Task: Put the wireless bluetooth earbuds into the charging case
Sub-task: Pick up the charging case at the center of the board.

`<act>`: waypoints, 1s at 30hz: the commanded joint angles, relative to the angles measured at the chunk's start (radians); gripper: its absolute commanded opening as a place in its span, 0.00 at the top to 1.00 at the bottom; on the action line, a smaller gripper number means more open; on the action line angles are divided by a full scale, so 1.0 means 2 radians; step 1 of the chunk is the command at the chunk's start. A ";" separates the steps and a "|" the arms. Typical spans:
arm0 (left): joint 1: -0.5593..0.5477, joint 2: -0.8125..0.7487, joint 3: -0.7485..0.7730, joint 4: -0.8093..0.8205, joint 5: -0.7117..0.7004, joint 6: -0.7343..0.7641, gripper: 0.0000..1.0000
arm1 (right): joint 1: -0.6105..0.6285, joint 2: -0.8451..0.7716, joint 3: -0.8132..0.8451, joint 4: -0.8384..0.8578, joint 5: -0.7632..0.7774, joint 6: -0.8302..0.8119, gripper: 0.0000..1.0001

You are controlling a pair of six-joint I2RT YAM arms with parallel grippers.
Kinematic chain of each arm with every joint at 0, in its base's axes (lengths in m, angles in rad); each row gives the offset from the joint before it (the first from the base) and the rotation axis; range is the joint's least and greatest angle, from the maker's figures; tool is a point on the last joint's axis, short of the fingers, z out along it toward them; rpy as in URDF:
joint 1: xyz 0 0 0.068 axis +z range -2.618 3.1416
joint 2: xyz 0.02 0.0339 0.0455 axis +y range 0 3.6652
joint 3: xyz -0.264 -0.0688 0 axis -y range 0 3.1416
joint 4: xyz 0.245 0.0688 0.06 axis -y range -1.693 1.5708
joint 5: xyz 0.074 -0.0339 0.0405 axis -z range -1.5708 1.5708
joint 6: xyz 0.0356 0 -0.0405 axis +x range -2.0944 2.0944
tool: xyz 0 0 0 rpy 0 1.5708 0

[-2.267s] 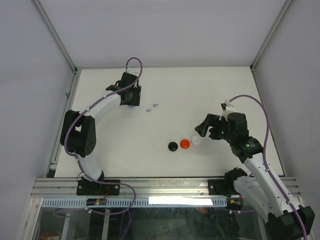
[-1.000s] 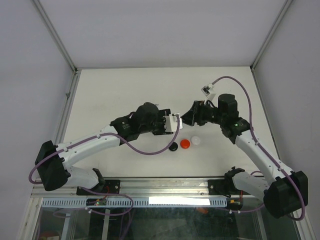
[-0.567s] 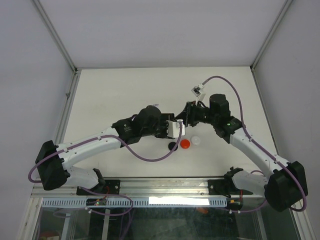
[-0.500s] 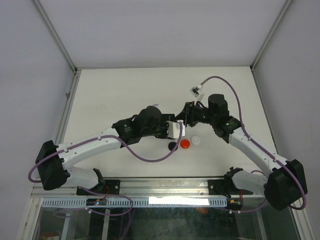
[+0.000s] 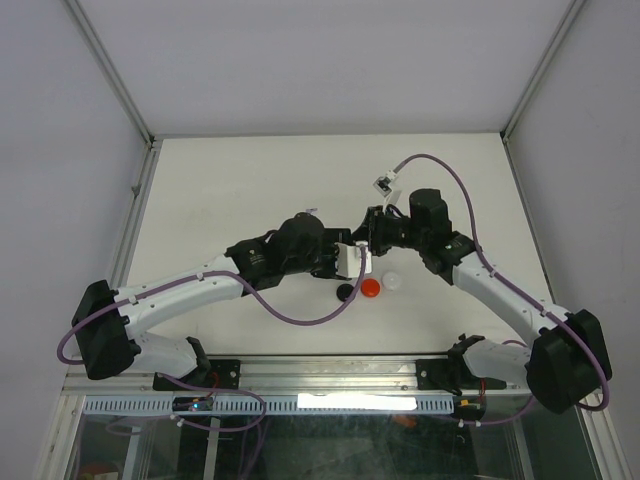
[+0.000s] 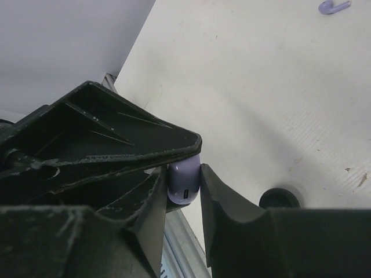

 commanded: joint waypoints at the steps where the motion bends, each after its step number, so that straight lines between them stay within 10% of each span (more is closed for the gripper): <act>1: -0.005 -0.008 0.018 0.039 0.019 -0.010 0.48 | 0.004 -0.002 0.005 0.035 -0.021 -0.002 0.75; 11: -0.005 -0.018 0.015 0.054 -0.012 -0.051 0.26 | 0.004 -0.033 -0.018 0.061 0.005 0.002 1.00; 19: 0.009 -0.049 -0.006 0.098 -0.042 -0.159 0.22 | 0.003 -0.097 -0.063 0.133 0.080 0.027 1.00; 30: 0.104 -0.135 -0.092 0.230 0.102 -0.368 0.25 | 0.002 -0.180 -0.157 0.281 0.149 0.066 1.00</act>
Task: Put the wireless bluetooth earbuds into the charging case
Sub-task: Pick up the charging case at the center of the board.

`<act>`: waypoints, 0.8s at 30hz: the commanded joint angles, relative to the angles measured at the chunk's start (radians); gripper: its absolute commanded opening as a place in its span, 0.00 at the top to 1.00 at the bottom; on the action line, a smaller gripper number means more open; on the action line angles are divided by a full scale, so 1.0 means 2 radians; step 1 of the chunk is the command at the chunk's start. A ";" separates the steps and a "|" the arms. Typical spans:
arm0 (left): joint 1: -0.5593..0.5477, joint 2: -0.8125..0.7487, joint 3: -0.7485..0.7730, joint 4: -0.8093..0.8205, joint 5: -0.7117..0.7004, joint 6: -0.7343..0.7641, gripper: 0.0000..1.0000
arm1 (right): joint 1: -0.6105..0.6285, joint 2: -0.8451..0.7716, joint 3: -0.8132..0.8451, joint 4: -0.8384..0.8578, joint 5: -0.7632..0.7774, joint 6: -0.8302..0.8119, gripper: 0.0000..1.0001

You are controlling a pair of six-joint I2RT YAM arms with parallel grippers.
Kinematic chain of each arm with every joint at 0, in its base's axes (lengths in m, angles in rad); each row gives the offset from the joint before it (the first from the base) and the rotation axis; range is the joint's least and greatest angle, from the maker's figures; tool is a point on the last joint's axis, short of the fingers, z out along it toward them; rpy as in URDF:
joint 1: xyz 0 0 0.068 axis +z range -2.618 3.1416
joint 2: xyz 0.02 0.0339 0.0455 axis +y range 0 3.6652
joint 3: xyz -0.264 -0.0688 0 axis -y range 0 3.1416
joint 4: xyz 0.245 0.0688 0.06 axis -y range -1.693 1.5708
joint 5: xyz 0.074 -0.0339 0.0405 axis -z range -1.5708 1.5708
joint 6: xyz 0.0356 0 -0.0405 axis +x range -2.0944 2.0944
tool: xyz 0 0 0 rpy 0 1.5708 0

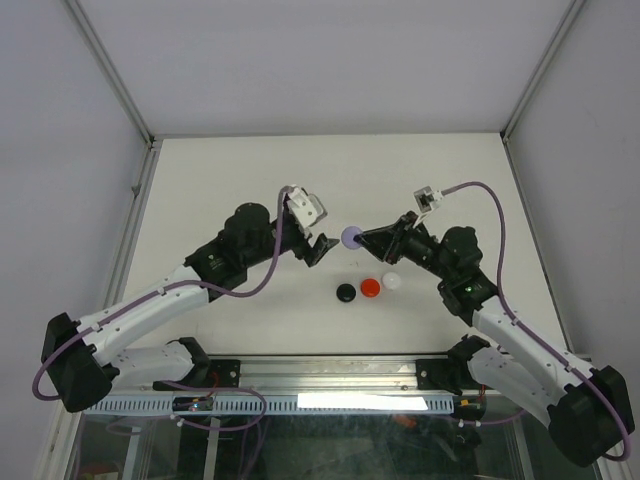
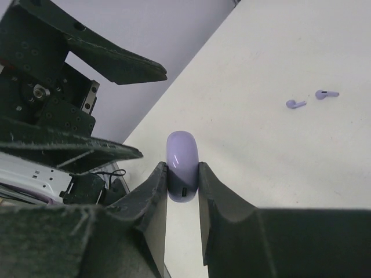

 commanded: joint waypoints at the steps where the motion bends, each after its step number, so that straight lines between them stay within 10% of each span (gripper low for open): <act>1: 0.034 -0.039 -0.035 0.125 0.088 -0.131 0.25 | 0.002 -0.026 -0.024 0.115 0.038 0.025 1.00; 24: 0.058 0.030 -0.092 0.393 0.176 -0.521 0.33 | 0.003 -0.018 -0.083 0.326 0.039 0.106 1.00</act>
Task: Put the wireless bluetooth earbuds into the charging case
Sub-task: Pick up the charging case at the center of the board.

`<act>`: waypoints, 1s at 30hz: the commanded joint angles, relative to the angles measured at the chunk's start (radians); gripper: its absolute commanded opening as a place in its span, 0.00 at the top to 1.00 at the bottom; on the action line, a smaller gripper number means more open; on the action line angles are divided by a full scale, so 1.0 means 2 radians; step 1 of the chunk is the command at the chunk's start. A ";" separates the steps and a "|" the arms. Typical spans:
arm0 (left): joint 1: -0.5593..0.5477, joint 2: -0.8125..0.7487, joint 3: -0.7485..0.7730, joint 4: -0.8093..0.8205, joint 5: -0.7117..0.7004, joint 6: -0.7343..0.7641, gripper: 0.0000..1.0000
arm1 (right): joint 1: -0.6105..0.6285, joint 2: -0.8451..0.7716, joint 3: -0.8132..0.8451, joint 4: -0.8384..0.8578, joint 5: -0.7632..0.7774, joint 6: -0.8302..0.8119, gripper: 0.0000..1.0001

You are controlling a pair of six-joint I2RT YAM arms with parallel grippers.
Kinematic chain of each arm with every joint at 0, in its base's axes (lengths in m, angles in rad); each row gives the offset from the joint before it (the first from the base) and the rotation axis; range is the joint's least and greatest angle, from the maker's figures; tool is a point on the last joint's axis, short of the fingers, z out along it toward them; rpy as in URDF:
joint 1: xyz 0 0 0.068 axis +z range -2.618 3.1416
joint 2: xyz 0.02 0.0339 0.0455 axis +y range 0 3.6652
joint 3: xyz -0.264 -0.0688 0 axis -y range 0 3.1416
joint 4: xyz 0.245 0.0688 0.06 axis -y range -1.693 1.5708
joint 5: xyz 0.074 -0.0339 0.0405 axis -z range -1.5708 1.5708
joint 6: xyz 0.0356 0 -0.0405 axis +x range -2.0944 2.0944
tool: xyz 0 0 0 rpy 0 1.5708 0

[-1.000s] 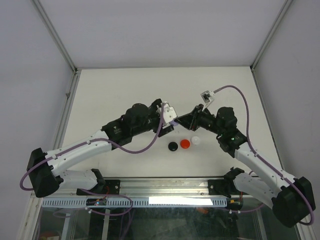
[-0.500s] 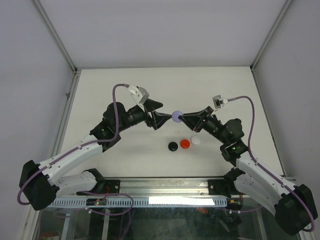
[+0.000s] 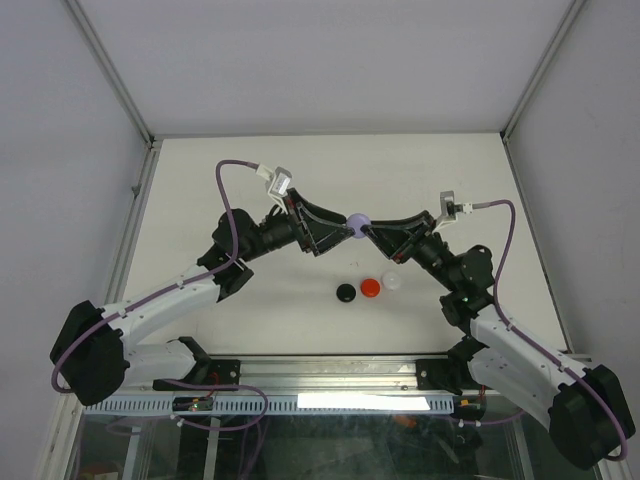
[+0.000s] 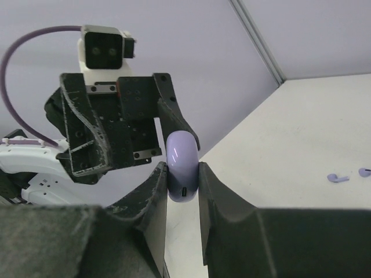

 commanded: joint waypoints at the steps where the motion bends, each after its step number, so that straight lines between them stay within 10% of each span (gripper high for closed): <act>1: 0.003 0.012 -0.002 0.068 0.024 -0.054 0.34 | 0.003 0.001 -0.002 0.068 0.002 0.017 1.00; 11: 0.003 0.030 0.001 0.091 0.029 -0.067 0.48 | 0.004 0.013 -0.002 0.096 -0.014 0.027 1.00; 21: 0.002 0.037 0.006 0.098 0.038 -0.056 0.86 | 0.005 0.014 -0.005 0.097 -0.027 0.021 0.99; 30: 0.006 -0.001 0.062 -0.089 0.048 0.087 1.00 | 0.004 -0.040 0.038 -0.087 -0.061 -0.063 0.69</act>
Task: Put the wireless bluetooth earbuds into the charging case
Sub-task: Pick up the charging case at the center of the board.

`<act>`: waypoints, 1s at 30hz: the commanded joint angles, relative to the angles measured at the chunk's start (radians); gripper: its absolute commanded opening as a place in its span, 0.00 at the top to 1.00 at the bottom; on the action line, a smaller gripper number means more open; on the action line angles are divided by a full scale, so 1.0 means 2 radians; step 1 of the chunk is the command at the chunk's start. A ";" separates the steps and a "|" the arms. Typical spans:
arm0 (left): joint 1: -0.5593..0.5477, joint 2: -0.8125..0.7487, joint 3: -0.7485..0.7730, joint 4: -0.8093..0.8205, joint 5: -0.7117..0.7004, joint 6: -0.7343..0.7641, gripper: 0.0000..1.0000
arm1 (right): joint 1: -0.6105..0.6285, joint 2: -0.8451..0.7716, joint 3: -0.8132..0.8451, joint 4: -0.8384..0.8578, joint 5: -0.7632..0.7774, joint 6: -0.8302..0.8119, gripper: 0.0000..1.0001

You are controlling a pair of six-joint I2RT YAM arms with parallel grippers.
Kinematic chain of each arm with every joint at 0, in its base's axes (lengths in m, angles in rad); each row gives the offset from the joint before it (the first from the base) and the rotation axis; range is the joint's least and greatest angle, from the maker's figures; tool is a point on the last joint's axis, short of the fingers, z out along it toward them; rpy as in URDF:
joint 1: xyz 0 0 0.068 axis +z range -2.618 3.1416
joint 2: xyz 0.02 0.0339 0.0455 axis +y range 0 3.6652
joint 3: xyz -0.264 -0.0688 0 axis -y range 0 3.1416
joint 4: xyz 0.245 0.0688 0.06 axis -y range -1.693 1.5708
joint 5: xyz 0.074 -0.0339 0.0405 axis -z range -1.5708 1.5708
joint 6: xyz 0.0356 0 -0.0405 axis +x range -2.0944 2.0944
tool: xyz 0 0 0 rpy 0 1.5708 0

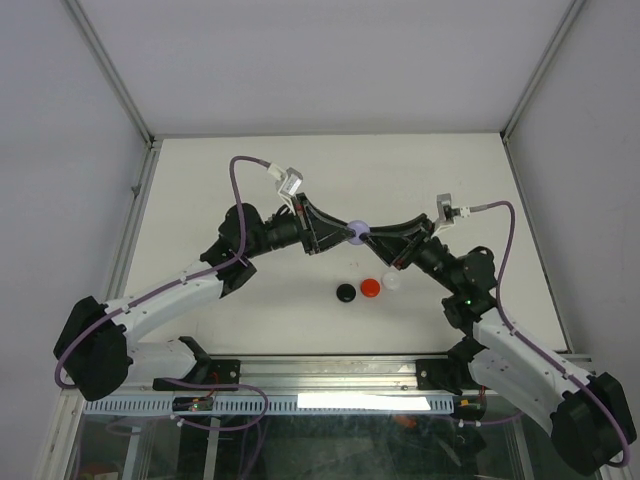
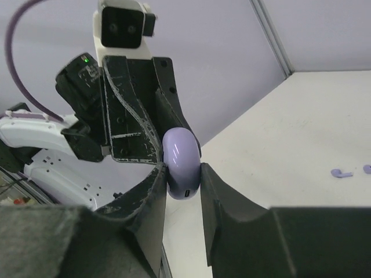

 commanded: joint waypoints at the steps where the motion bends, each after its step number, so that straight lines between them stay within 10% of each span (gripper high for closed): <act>1: 0.005 -0.029 0.065 -0.117 0.024 0.115 1.00 | 0.001 -0.039 0.059 -0.144 -0.054 -0.120 0.60; 11: 0.005 -0.046 0.139 -0.332 0.085 0.311 1.00 | 0.001 -0.049 0.157 -0.371 -0.147 -0.305 0.53; 30: -0.007 0.005 0.253 -0.522 0.095 0.462 1.00 | 0.006 0.017 0.174 -0.305 -0.240 -0.347 0.61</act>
